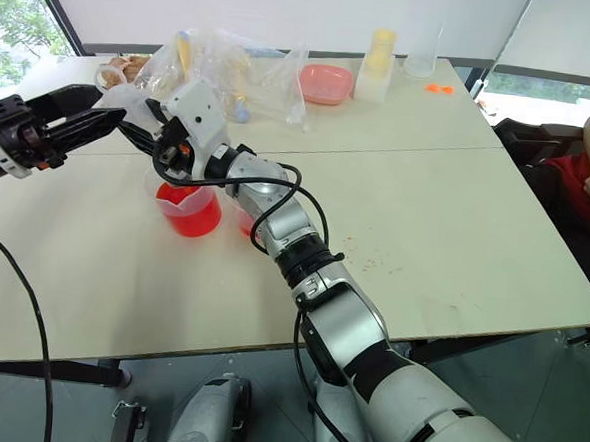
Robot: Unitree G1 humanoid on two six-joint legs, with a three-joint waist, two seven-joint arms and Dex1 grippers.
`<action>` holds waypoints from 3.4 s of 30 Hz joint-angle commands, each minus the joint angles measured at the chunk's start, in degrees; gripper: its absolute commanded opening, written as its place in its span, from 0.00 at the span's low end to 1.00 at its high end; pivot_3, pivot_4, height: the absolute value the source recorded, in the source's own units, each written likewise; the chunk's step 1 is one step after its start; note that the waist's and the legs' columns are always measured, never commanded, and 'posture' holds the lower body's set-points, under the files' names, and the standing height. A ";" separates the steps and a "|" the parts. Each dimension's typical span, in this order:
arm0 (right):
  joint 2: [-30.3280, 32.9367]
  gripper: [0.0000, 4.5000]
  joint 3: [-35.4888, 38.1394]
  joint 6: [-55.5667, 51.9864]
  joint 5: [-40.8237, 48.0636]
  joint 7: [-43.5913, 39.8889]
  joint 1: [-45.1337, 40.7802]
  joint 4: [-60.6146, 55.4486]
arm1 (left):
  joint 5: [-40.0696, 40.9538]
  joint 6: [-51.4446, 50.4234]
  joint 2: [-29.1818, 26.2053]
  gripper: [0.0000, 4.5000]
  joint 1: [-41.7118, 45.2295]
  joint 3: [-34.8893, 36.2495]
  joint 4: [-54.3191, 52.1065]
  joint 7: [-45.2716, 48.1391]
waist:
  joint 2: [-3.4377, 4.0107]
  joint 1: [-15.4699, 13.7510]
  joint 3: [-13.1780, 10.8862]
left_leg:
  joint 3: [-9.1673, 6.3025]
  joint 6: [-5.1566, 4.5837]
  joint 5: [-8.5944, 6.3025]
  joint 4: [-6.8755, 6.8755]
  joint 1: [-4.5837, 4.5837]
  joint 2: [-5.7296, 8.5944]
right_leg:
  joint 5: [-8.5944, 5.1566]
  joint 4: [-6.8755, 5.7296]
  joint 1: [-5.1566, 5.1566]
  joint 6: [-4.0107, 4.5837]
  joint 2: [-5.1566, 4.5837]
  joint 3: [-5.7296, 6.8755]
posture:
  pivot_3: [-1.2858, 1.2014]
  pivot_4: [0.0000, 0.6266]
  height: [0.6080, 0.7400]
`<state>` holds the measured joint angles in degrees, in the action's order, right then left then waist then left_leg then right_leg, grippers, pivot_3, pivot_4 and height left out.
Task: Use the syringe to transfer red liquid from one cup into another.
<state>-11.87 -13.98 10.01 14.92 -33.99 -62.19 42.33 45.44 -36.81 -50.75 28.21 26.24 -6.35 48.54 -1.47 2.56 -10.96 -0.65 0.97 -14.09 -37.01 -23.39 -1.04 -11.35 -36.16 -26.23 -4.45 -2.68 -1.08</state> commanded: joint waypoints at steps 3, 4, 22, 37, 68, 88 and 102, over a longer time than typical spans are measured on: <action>-8.88 0.32 -0.74 0.40 1.23 0.23 5.47 -3.08 | 0.16 1.63 -0.73 0.65 1.82 2.98 0.11 -1.37 | 0.00 0.04 0.00 | 0.01 0.00 0.00 0.00 0.00 0.00 | 0.00 0.00 -0.01 0.00 0.01 0.00 | 0.52 0.24 1.00; -8.81 0.32 -0.84 0.39 1.24 0.28 5.57 -3.08 | 0.20 1.64 -0.76 0.65 1.89 3.01 0.20 -1.35 | 0.00 0.07 0.00 | 0.01 0.00 0.00 0.01 0.00 0.00 | 0.00 -0.01 -0.01 0.00 0.01 0.00 | 0.52 0.24 1.00; -8.81 0.32 -2.39 0.84 0.89 1.91 7.09 -4.11 | -10.60 10.26 -1.34 0.65 4.69 -4.64 5.72 -1.19 | 0.00 0.02 0.00 | 0.02 0.00 0.00 0.00 0.00 0.01 | 0.00 0.00 0.00 0.00 0.02 0.00 | 0.52 0.24 1.00; -11.01 0.32 -9.21 1.84 -1.55 1.51 10.89 -7.56 | -16.50 13.70 0.62 0.18 8.95 -11.01 5.79 0.59 | -0.01 0.00 0.00 | 0.02 0.00 0.00 0.00 0.00 0.00 | 0.00 -0.02 -0.01 0.00 0.04 -0.01 | 0.52 0.24 1.00; -12.31 0.32 -14.73 2.19 -1.63 1.07 13.94 -7.18 | -18.35 17.46 0.83 0.18 19.40 -8.66 12.66 -0.05 | -0.01 0.00 0.01 | 0.02 0.00 0.00 -0.03 -0.01 0.01 | 0.00 -0.03 -0.01 -0.01 0.03 -0.01 | 0.52 0.24 1.00; -6.50 0.32 1.48 -2.08 5.43 10.29 -1.02 -17.01 | -4.66 3.13 -2.78 0.97 -3.30 5.23 3.39 5.72 | -0.01 0.46 0.00 | -0.02 0.00 0.00 -0.03 -0.01 -0.03 | 0.00 -0.05 -0.03 -0.01 0.03 0.00 | 0.52 0.24 1.00; 2.25 0.32 7.82 -17.70 8.90 18.33 8.23 -39.35 | -2.32 2.98 4.54 0.97 1.29 -1.90 0.20 2.09 | -0.11 -0.40 0.06 | -0.03 0.00 0.01 -0.03 -0.02 0.01 | 0.00 -0.02 0.03 0.00 -0.06 0.02 | 0.52 0.24 1.00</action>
<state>-10.04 -6.50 -5.01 22.92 -16.67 -55.89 8.19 42.79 -34.51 -46.21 27.89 25.28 -4.71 50.85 -1.57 2.16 -10.90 -0.71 0.97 -14.08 -37.05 -23.40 -1.02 -11.34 -36.17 -26.17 -4.45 -2.75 -1.05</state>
